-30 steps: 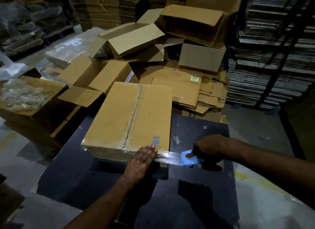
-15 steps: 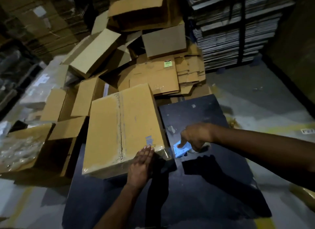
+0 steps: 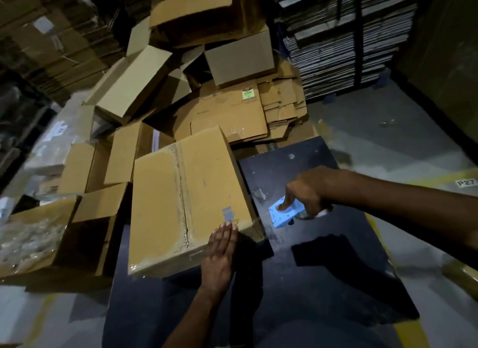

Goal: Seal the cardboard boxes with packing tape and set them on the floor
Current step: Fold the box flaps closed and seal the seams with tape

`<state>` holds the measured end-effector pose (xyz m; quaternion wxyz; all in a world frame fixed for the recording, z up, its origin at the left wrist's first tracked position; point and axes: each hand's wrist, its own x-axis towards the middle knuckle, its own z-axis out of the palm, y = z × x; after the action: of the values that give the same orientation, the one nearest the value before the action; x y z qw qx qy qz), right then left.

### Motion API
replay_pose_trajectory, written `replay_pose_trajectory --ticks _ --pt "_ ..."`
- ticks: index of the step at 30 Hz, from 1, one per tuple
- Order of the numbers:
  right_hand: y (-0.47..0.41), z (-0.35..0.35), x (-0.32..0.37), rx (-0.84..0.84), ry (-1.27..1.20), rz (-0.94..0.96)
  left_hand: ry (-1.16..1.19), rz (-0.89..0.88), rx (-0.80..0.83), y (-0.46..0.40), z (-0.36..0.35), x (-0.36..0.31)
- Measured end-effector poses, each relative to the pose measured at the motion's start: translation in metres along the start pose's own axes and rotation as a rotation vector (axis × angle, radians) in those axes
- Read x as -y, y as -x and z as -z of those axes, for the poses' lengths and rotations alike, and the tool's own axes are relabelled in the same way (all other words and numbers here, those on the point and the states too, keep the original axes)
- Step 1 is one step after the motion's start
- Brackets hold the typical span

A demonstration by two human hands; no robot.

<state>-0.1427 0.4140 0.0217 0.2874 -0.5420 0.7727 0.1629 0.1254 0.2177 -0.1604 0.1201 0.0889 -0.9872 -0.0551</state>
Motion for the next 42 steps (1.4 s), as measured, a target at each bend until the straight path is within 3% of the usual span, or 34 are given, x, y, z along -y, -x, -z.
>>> replay_pose_trajectory --ticks 3,6,9,12,15,19,25,28,30,32,34,35,38,40,42 --pt "-0.02 -0.022 0.0 0.053 -0.028 -0.022 -0.036 -0.013 0.025 -0.002 -0.002 -0.007" --pt "-0.044 -0.051 -0.015 0.03 -0.008 -0.2 -0.049 -0.04 -0.026 -0.002 -0.002 -0.005" --pt "-0.041 -0.079 -0.055 0.085 -0.21 -0.33 -0.062 -0.056 -0.048 0.0 -0.003 0.0" --pt "-0.035 -0.101 -0.088 0.153 -0.509 -0.259 -0.104 -0.05 -0.02 -0.001 -0.008 0.002" --pt "-0.046 -0.116 -0.088 0.16 -0.399 -0.087 -0.12 -0.029 -0.025 -0.003 -0.008 -0.003" --pt "-0.065 -0.135 -0.071 0.136 -0.51 0.066 -0.097 0.064 0.004 -0.023 0.023 -0.017" --pt "-0.101 -0.155 -0.067 0.15 -0.717 -0.053 0.046 0.198 0.066 -0.075 0.058 -0.018" --pt "-0.105 -0.154 -0.065 0.161 -0.712 -0.133 0.206 0.217 0.189 -0.091 0.053 -0.008" --pt "-0.108 -0.152 -0.06 0.087 -0.597 -0.202 0.265 0.289 0.236 -0.099 0.053 -0.004" --pt "-0.113 -0.149 -0.05 -0.122 -0.54 -0.224 0.257 0.353 0.24 -0.105 0.054 -0.005" --pt "-0.12 -0.144 -0.031 -0.37 -0.775 -0.122 0.223 0.408 0.24 -0.11 0.057 -0.011" --pt "-0.121 -0.14 -0.017 -0.418 -1.004 -0.044 0.211 0.43 0.238 -0.11 0.058 -0.014" --pt "-0.122 -0.132 0.026 -0.235 -1.647 0.082 0.212 0.452 0.235 -0.111 0.059 -0.016" --pt "-0.128 -0.142 0.041 -0.14 -1.822 0.088 0.214 0.446 0.23 -0.111 0.06 -0.015" --pt "-0.135 -0.155 0.047 -0.154 -1.946 0.129 0.23 0.436 0.229 -0.11 0.059 -0.013"
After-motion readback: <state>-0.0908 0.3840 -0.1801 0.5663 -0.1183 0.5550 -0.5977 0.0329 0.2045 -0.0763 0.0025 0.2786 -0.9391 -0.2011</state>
